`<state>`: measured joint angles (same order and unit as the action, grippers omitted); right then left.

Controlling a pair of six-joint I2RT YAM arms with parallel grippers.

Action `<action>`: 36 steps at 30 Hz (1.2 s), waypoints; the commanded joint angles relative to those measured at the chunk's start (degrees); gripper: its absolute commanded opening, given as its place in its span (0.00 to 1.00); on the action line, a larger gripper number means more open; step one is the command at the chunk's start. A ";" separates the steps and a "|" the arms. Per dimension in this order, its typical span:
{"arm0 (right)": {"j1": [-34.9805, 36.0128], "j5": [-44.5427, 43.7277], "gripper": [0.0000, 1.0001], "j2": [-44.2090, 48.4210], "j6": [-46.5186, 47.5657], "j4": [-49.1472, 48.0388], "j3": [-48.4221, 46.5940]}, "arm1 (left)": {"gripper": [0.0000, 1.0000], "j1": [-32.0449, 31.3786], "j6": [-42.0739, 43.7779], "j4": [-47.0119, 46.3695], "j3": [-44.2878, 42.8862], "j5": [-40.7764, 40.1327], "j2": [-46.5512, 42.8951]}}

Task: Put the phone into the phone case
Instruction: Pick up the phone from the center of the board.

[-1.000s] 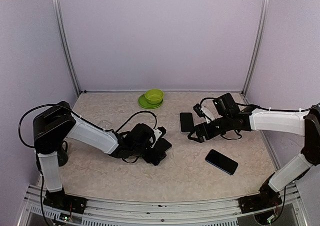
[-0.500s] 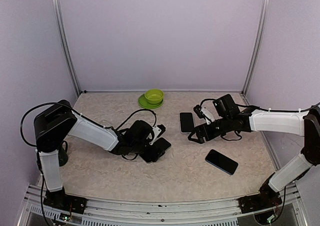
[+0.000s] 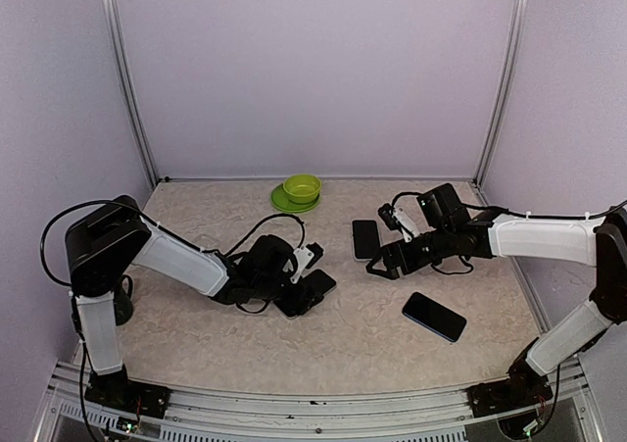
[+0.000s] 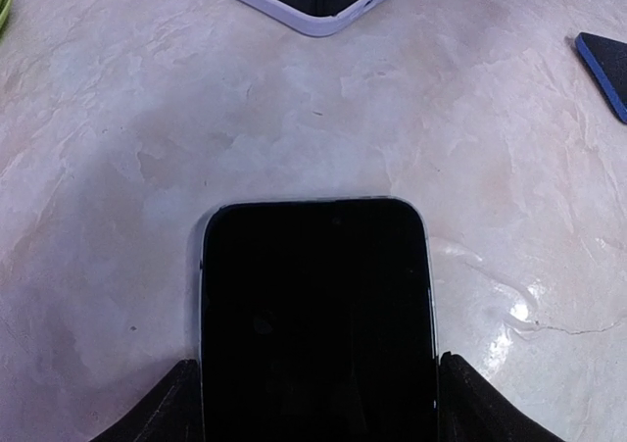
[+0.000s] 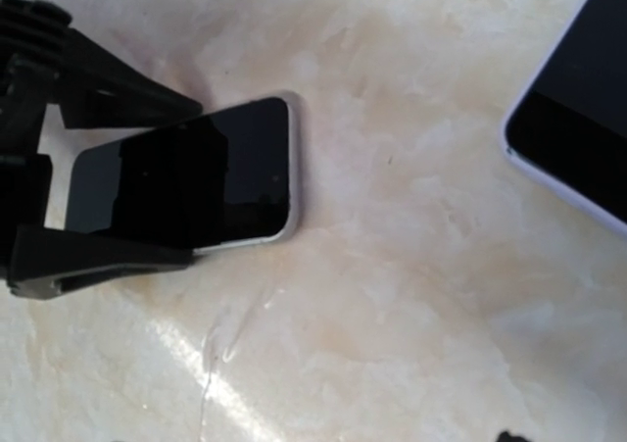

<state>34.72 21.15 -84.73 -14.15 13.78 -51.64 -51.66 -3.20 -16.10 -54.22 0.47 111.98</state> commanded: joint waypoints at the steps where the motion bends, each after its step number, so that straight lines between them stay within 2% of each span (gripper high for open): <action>1: 0.52 1.68 0.79 -0.56 -0.95 -1.21 -1.12 | 0.64 -0.01 -1.89 2.26 2.50 2.97 -1.05; 19: 1.50 8.69 0.76 -9.13 -11.47 -6.49 -3.62 | 0.67 -4.08 -3.86 -7.00 8.53 -4.05 -7.56; 36: 4.19 12.26 0.74 -15.37 -14.95 -10.95 -5.07 | 0.71 -7.84 -4.29 -12.65 11.88 -6.78 -12.95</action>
<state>37.85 31.35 -98.52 -27.99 5.39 -54.94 -58.41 -7.29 -23.83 -42.94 -5.06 101.91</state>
